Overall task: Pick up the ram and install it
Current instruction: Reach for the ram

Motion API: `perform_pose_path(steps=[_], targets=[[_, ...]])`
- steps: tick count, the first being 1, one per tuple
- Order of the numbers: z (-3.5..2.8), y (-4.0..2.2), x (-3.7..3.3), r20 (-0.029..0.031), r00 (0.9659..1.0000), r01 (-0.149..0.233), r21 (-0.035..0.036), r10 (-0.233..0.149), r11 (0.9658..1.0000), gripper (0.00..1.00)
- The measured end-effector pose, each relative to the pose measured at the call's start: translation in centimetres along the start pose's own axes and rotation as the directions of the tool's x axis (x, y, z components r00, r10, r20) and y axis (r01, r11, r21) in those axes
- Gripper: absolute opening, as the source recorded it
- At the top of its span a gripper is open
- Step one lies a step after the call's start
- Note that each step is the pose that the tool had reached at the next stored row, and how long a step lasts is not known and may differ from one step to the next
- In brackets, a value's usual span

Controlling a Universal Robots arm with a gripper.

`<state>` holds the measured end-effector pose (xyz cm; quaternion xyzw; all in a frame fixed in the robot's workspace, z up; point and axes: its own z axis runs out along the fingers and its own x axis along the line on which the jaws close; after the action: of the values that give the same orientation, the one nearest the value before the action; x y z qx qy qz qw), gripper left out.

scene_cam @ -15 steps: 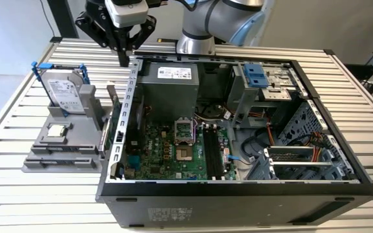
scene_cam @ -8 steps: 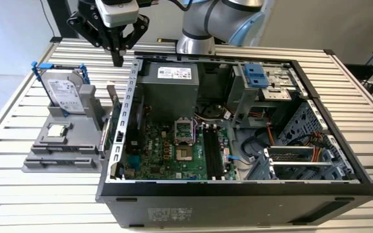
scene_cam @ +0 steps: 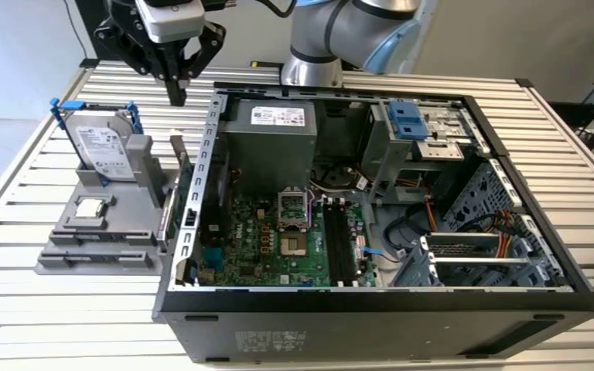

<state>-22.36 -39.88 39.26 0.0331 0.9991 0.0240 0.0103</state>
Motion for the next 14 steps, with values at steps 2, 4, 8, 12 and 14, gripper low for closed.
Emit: perform_pose_path(steps=[2, 4, 8, 12, 14], targets=[[-0.01, -0.02, 0.31, 0.0, 1.0, 0.0, 0.0, 0.0, 1.0, 0.0], [-0.01, -0.04, 0.63, 0.0, 1.0, 0.001, 0.0, -0.001, 1.0, 0.0], [-0.03, -0.08, 1.26, -0.0001, 1.0, 0.001, 0.0, -0.001, 1.0, 0.0], [-0.04, -0.13, 1.94, -0.0001, 1.0, 0.002, 0.0, -0.002, 1.0, 0.0], [-0.05, -0.15, 2.26, -0.0001, 1.0, 0.002, 0.0, -0.002, 1.0, 0.0]])
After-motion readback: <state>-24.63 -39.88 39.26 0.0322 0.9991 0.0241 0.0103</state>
